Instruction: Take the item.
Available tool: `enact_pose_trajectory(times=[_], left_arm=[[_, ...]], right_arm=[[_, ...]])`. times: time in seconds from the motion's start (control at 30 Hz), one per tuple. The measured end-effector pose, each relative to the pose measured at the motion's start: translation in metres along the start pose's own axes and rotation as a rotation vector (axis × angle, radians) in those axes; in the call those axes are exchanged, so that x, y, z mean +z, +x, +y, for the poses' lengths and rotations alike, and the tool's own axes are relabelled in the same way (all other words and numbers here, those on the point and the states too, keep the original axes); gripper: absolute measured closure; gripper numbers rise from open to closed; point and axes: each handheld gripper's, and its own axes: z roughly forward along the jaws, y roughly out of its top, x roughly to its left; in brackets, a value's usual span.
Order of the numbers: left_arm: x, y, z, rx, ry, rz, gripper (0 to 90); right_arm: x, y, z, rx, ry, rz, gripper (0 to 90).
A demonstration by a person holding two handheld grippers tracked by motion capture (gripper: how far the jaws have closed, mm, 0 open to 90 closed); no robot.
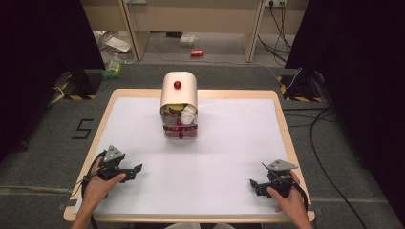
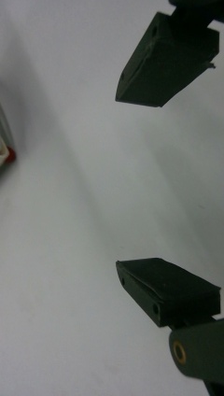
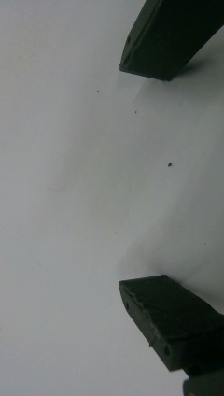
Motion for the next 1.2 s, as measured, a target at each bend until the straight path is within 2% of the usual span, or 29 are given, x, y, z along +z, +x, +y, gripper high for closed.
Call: enact_pose_trajectory(times=[0.03, 0.07, 0.27, 0.4, 0.43, 0.63, 0.73, 0.97, 1.2], left_arm=[[-0.001, -0.005, 0.009, 0.020, -0.018, -0.008, 15.2], [-0.001, -0.005, 0.009, 0.020, -0.018, -0.008, 15.3], [-0.005, -0.022, 0.040, 0.068, -0.071, -0.048, 15.3], [-0.007, -0.032, 0.063, 0.102, -0.118, -0.103, 15.3], [-0.007, -0.032, 0.063, 0.102, -0.118, -0.103, 15.3], [-0.007, -0.044, 0.089, 0.155, -0.149, -0.146, 15.4], [-0.006, -0.053, 0.102, 0.174, -0.160, -0.181, 15.5], [-0.002, -0.060, 0.119, 0.185, -0.164, -0.225, 15.7], [-0.001, -0.064, 0.133, 0.184, -0.178, -0.243, 15.7]], right_arm=[[0.000, 0.000, 0.000, 0.000, 0.000, 0.000, 0.4], [0.000, 0.000, 0.000, 0.000, 0.000, 0.000, 0.4], [0.000, 0.000, 0.000, 0.003, 0.000, 0.000, 0.4], [0.000, 0.001, 0.000, 0.006, 0.001, 0.000, 0.4], [0.000, 0.001, 0.000, 0.006, 0.001, 0.000, 0.4], [0.000, 0.000, 0.000, 0.004, 0.000, 0.000, 0.4], [0.000, 0.000, 0.000, 0.001, 0.000, 0.000, 0.4], [0.000, 0.000, 0.000, 0.003, 0.000, 0.000, 0.4], [0.000, 0.000, 0.000, 0.004, 0.000, 0.000, 0.4]])
